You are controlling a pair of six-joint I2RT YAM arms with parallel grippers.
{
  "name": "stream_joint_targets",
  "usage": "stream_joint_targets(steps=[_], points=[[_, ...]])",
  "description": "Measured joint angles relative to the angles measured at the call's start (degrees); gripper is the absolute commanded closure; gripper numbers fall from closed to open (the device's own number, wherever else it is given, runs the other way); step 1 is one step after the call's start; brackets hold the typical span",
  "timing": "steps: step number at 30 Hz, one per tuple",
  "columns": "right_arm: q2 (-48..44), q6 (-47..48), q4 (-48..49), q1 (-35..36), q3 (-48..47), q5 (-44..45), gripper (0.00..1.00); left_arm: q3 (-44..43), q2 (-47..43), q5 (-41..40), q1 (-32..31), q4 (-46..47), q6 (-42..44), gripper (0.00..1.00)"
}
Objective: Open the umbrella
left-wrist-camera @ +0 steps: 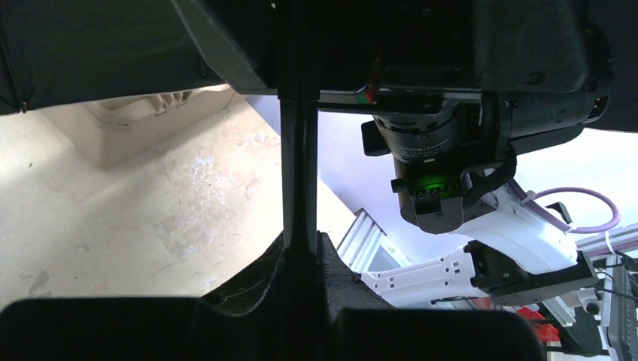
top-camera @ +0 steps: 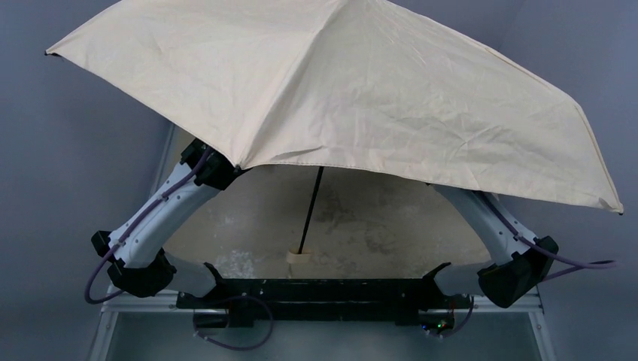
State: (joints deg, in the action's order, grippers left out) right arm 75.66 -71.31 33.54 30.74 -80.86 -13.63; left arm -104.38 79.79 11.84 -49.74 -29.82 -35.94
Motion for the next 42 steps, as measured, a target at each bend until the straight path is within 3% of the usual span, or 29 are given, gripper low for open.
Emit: stream_joint_targets(steps=[5,14,21,25,30,33,35,42], points=[[0.59,1.77,-3.89,0.00,-0.02,-0.85,0.68,0.00,-0.04,-0.04,0.52,-0.26,0.22,1.00],[1.97,1.90,-4.72,0.07,-1.79,-1.36,0.81,1.57,-1.01,-1.05,1.01,0.33,0.22,1.00],[10.82,2.91,-6.69,1.31,-15.19,-5.75,1.00,11.65,-7.26,-3.85,2.16,11.61,-0.68,1.00],[21.03,2.82,-9.20,2.69,-31.39,-12.15,1.00,18.56,-11.61,-8.24,2.73,21.86,-1.44,1.00],[40.35,0.44,-13.68,4.92,-65.05,-18.08,0.98,22.60,-14.58,-13.51,2.80,32.76,-1.97,1.00],[41.94,-1.62,-11.89,5.22,-67.14,-17.64,0.94,24.74,-15.32,-14.69,1.99,36.33,-2.19,1.00],[41.29,-1.11,-12.31,5.20,-66.58,-17.66,0.84,25.90,-15.13,-15.06,1.18,38.25,-2.43,1.00],[41.18,-0.68,-11.72,5.18,-67.19,-14.23,0.84,26.99,-14.23,-15.15,-0.22,41.00,-2.54,1.00]])
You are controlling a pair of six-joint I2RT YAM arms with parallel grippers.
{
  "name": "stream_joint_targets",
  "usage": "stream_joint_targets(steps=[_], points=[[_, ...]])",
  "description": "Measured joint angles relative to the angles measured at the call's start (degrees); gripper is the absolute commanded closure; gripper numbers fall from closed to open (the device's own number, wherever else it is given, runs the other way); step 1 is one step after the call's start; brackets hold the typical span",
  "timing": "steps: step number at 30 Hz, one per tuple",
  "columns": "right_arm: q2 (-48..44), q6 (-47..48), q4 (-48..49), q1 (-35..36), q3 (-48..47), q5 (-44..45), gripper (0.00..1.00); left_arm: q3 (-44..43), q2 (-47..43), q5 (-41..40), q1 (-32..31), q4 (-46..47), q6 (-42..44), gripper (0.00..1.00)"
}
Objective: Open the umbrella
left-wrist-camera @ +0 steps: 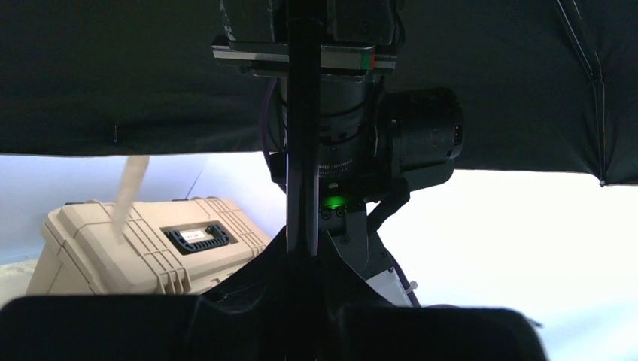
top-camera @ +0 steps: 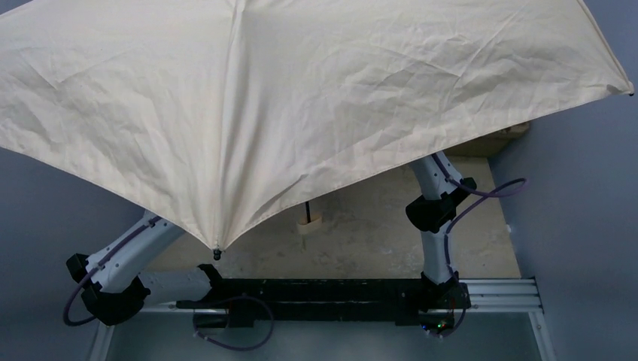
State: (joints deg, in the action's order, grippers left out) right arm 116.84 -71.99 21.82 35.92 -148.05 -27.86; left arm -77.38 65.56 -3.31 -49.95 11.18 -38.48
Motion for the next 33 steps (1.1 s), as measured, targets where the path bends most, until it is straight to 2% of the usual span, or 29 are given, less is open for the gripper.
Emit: stream_joint_targets(steps=[2,7,8,17,20,25,27,28,29,33], points=[[0.00,0.13,0.04,-0.02,0.00,1.03,0.89,0.02,0.17,-0.02,0.00,0.31,0.00,1.00],[0.00,0.13,0.13,-0.20,0.00,2.78,0.90,0.15,0.48,-0.07,-0.02,0.26,0.20,1.00],[0.00,0.11,0.13,-0.31,0.00,3.06,1.00,0.15,0.52,-0.11,-0.09,0.20,0.24,1.00],[-1.01,-0.28,1.01,-2.47,1.64,2.47,1.00,0.07,1.31,-0.37,-1.01,-2.05,0.81,0.98],[-3.74,-0.31,2.86,-3.39,6.23,2.36,1.00,-2.67,2.43,-0.39,-1.73,-6.58,1.70,0.79],[-11.65,1.44,9.46,-8.24,16.94,13.11,1.00,-5.79,5.81,5.55,-6.40,-27.21,4.07,0.29],[-16.04,2.62,12.17,-10.73,22.45,16.02,1.00,-6.19,9.66,6.71,-6.82,-33.38,4.79,0.18],[-18.16,3.34,13.03,-11.58,25.07,15.63,1.00,-6.34,10.56,6.69,-6.64,-33.64,5.25,0.06],[-19.89,4.39,14.23,-11.65,27.28,15.91,1.00,-7.28,11.67,6.69,-6.10,-34.47,5.27,0.01],[-24.92,7.41,17.38,-10.54,33.55,14.86,1.00,-10.95,12.22,7.30,-4.85,-40.02,5.62,0.00]])
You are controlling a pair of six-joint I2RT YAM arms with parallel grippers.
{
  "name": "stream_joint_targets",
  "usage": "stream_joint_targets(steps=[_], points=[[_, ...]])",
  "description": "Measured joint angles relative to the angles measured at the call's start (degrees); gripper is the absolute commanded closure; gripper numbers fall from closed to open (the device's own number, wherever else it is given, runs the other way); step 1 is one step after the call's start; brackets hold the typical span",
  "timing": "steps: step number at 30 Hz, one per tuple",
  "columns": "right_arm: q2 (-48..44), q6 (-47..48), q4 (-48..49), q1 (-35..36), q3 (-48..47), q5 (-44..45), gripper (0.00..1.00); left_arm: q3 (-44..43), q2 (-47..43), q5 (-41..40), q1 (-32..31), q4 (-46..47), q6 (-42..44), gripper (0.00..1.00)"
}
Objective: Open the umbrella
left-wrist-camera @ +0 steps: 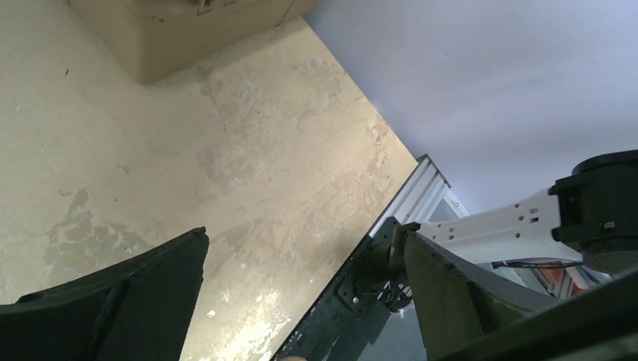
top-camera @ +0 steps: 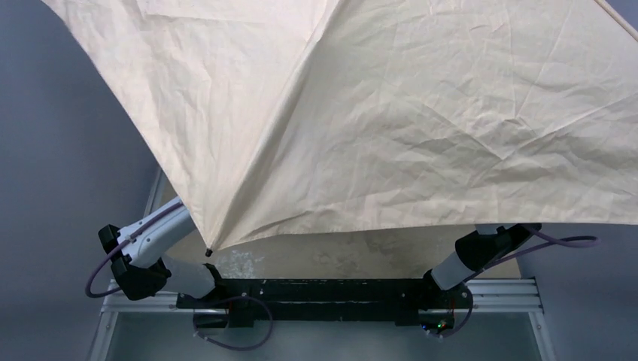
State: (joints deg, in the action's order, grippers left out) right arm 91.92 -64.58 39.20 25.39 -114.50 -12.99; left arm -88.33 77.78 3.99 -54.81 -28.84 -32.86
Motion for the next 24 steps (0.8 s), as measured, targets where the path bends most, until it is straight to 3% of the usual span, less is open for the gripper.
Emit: stream_joint_targets(steps=[2,5,8,13,16,18,24], points=[[-1.95,1.05,0.44,0.44,2.60,-0.42,1.00,-1.57,0.00,0.28,0.15,-0.76,0.15,0.02],[-3.06,2.14,0.52,0.55,4.28,-0.90,1.00,-2.86,-0.02,0.57,0.42,-1.05,0.57,0.41],[-2.58,3.04,0.26,0.55,4.09,-1.05,1.00,-2.71,-0.04,1.38,0.52,-1.40,1.03,0.58],[2.56,3.96,-1.97,0.52,-3.15,-0.48,1.00,3.69,-1.55,4.42,0.59,0.96,0.79,0.68],[6.45,4.17,-5.18,0.81,-8.09,-1.16,0.99,9.16,-3.32,6.16,0.76,6.95,0.48,0.87],[9.94,4.15,-7.82,1.20,-12.70,-1.42,0.93,12.76,-5.44,6.99,0.76,10.82,1.46,0.99],[22.47,-0.24,-15.10,1.68,-29.00,-0.72,0.87,15.72,-8.57,6.49,1.51,13.77,2.49,1.00]])
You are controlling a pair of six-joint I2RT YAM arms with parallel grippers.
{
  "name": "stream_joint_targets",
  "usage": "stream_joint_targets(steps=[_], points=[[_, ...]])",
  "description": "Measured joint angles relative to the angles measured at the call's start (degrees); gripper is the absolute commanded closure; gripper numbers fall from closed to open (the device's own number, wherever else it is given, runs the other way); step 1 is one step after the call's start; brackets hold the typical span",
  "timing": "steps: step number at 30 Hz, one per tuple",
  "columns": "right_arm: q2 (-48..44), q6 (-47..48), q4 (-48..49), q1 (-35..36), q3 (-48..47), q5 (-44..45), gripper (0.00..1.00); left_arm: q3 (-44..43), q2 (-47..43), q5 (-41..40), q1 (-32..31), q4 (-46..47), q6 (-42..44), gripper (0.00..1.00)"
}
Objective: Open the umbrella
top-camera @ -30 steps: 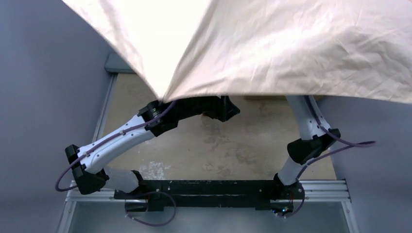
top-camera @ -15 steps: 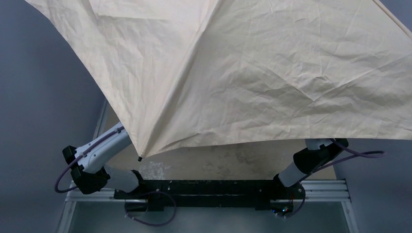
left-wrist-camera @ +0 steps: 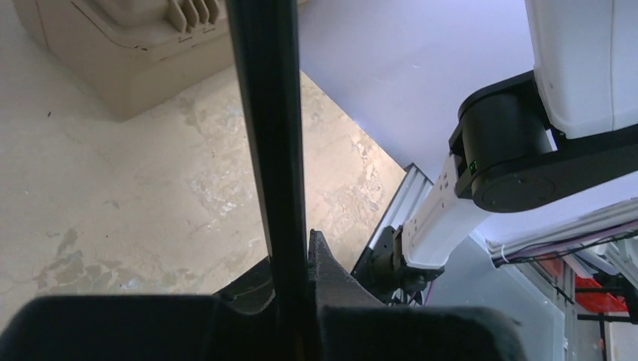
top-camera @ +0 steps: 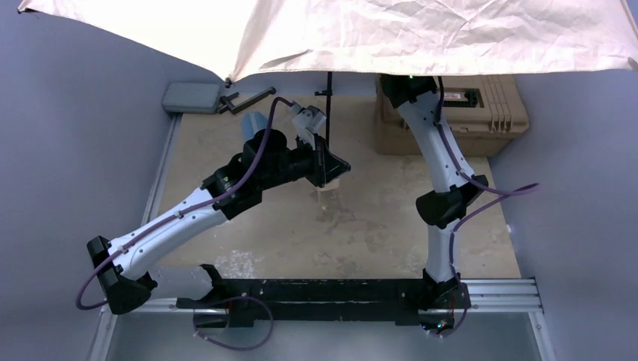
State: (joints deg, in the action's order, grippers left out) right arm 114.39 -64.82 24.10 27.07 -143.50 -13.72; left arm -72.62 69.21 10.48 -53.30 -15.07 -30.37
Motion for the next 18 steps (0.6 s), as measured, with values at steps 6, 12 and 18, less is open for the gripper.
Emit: stream_joint_targets(steps=[6,12,18], points=[[2.03,-3.39,-0.39,-2.01,-2.32,0.90,0.86,0.04,3.15,-0.46,0.15,2.45,1.70,1.00],[2.32,-6.80,-0.52,-3.69,-3.80,-1.95,0.86,2.84,4.42,-1.05,-2.03,9.03,1.97,1.00],[2.32,-8.90,-0.09,-4.37,-3.87,-5.79,1.00,4.63,5.25,-3.23,-3.93,12.44,1.66,1.00]])
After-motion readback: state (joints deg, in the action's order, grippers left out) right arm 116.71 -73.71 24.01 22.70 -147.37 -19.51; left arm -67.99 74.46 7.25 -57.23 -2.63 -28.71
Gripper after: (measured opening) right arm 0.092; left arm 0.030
